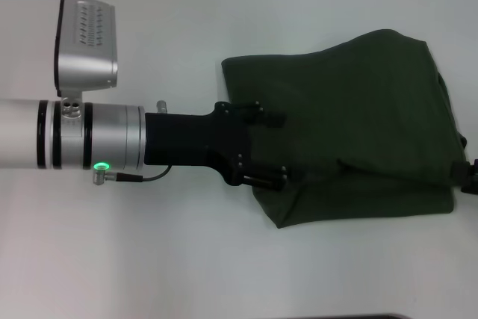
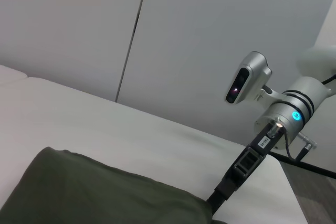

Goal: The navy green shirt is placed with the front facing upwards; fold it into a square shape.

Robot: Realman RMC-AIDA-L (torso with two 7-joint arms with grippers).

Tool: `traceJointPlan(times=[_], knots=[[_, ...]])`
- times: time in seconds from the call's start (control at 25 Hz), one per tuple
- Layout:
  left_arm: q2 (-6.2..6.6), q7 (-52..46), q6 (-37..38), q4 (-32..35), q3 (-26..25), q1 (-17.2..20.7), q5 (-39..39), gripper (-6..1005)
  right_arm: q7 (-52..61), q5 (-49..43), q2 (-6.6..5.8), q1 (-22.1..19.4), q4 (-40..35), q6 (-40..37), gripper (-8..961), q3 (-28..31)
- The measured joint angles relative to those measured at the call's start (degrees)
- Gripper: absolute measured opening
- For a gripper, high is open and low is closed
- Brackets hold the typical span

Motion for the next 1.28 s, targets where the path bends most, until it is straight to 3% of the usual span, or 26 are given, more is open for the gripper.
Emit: traceJointPlan(times=[0.48, 0.96, 1.28], knots=[[0.00, 0.00, -0.34, 0.00, 0.00, -0.12, 0.00, 951, 0.44, 0.57, 0.31, 1.16, 0.31, 1.76, 867, 0.87], [0.05, 0.10, -0.38, 0.00, 0.00, -0.36, 0.01, 952, 0.05, 0.66, 1.09, 2.70, 0.64, 3.31, 402, 1.02], [0.09, 0.05, -0.40, 0.00, 0.00, -0.61, 0.01, 952, -0.44, 0.62, 1.07, 2.39, 0.48, 2.05, 35, 1.02]])
